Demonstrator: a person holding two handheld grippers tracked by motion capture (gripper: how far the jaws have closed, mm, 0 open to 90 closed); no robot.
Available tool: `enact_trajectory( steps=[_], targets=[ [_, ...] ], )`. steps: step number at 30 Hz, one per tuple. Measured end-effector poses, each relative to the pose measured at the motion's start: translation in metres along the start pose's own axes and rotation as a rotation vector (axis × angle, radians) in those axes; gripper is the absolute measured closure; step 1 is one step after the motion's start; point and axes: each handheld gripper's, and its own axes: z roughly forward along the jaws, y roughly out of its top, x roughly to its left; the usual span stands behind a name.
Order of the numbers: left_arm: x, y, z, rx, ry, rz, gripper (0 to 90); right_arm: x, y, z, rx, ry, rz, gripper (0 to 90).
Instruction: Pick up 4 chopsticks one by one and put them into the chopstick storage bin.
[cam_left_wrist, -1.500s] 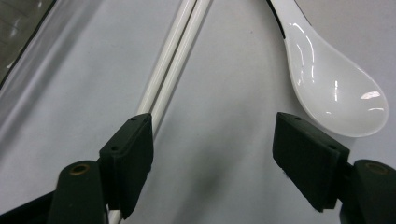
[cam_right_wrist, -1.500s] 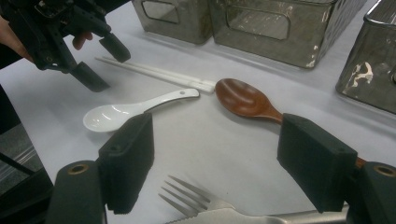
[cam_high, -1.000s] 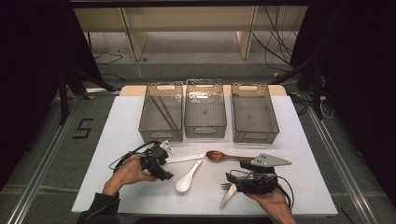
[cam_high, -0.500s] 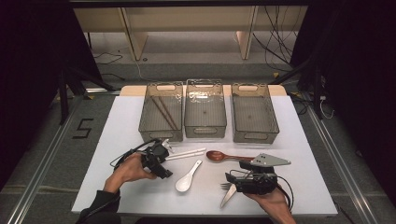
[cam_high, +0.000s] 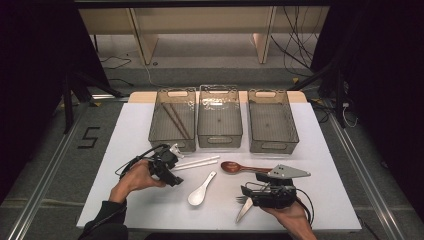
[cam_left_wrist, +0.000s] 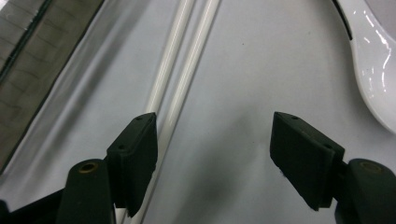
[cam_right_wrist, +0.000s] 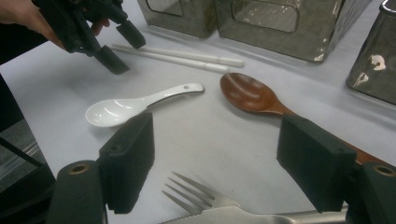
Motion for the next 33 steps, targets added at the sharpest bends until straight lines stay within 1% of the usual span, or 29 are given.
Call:
enact_trajectory(
  steps=[3, 7, 8, 10, 12, 14, 16, 17, 20, 21, 25, 26, 27, 29, 31, 33],
  targets=[
    [0.002, 0.000, 0.003, 0.004, 0.000, -0.007, 31.6, 0.000, 0.000, 0.000, 0.001, 0.002, 0.001, 28.5],
    [0.002, 0.000, 0.006, 0.024, -0.009, -0.002, 31.7, 0.000, 0.000, 0.000, 0.002, 0.004, 0.002, 28.6],
    [0.003, 0.000, 0.006, 0.021, -0.013, -0.013, 32.0, 0.000, 0.000, 0.000, 0.001, 0.005, 0.003, 28.6],
    [0.004, 0.001, 0.006, 0.022, -0.015, -0.021, 33.3, 0.000, 0.000, 0.000, 0.000, 0.005, 0.003, 28.6],
    [0.003, 0.001, 0.005, 0.033, -0.010, -0.016, 35.5, 0.000, 0.000, 0.000, -0.002, 0.005, 0.002, 28.7],
    [0.002, 0.003, 0.004, 0.058, -0.003, 0.001, 39.4, 0.000, 0.000, 0.000, 0.000, 0.005, 0.003, 28.7],
    [0.001, 0.005, 0.003, 0.084, 0.002, -0.004, 44.5, 0.000, 0.000, 0.000, -0.001, 0.004, 0.002, 28.7],
    [0.001, 0.006, 0.003, 0.099, 0.001, 0.003, 47.1, 0.000, 0.000, 0.000, 0.000, 0.004, 0.003, 28.7],
    [-0.003, 0.008, 0.003, 0.122, 0.000, 0.019, 55.0, 0.000, 0.001, -0.001, 0.001, 0.004, 0.003, 28.8],
    [-0.003, 0.009, 0.002, 0.137, -0.005, 0.033, 57.6, 0.000, 0.001, -0.001, 0.001, 0.004, 0.003, 28.8],
    [-0.009, 0.012, 0.002, 0.164, -0.007, 0.066, 68.0, 0.000, 0.001, -0.001, 0.001, 0.003, 0.002, 28.8],
    [-0.009, 0.013, 0.001, 0.183, -0.011, 0.091, 70.5, 0.000, 0.001, -0.001, 0.001, 0.003, 0.001, 28.8],
    [-0.011, 0.013, 0.002, 0.176, -0.012, 0.085, 72.4, 0.000, 0.001, -0.001, 0.001, 0.002, 0.001, 28.8],
    [-0.010, 0.013, 0.002, 0.182, -0.020, 0.104, 75.4, 0.000, 0.001, -0.001, 0.002, 0.002, 0.001, 28.8],
    [-0.012, 0.012, 0.002, 0.179, -0.025, 0.108, 79.1, 0.000, 0.001, -0.001, 0.002, 0.002, 0.000, 28.8],
    [-0.013, 0.013, 0.002, 0.185, -0.023, 0.122, 81.7, 0.000, 0.001, -0.001, 0.003, 0.002, 0.001, 28.8]
  ],
)
